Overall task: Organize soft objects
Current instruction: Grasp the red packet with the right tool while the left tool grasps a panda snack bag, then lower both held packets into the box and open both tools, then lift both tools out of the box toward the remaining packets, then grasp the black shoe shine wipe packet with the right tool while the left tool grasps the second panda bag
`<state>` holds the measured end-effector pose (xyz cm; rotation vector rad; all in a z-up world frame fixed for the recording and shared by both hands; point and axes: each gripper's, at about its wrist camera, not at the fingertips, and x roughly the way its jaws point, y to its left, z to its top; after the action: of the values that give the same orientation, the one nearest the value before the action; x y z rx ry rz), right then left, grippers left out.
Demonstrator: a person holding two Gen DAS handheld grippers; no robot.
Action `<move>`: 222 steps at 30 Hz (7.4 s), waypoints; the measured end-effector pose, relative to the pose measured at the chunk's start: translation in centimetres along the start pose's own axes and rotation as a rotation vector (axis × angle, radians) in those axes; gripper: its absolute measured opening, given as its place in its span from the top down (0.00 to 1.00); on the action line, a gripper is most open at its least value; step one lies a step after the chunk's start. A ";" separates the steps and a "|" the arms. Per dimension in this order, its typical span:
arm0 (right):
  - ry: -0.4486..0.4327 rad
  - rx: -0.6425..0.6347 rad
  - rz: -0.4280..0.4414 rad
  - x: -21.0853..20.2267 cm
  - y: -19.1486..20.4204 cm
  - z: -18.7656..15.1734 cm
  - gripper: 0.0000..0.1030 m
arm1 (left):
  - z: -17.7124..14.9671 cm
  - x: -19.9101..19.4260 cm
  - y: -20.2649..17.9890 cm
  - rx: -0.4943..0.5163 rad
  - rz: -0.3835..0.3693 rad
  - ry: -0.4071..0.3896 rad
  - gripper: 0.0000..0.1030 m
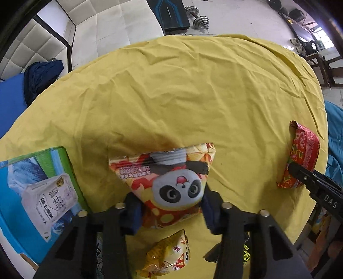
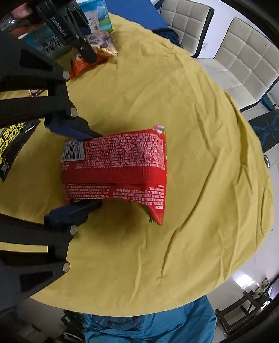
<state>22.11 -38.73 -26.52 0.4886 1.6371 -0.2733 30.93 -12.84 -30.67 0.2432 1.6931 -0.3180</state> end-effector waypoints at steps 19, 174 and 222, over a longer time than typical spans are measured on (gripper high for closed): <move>-0.108 -0.082 0.040 -6.4 3.5 -6.9 0.55 | -7.4 -9.9 -1.1 -0.001 -0.094 -0.243 0.66; 0.095 -0.301 -0.136 2.6 7.6 -21.7 0.34 | -17.2 -13.5 0.4 0.201 0.190 -0.310 0.02; 0.051 -0.635 -0.191 -2.5 2.1 -18.5 0.22 | -15.8 5.2 -2.8 0.072 -0.027 0.090 0.57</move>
<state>6.97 -28.90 -21.46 -0.1436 1.7134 0.1258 14.59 -10.08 -33.55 0.2917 1.7764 -0.3941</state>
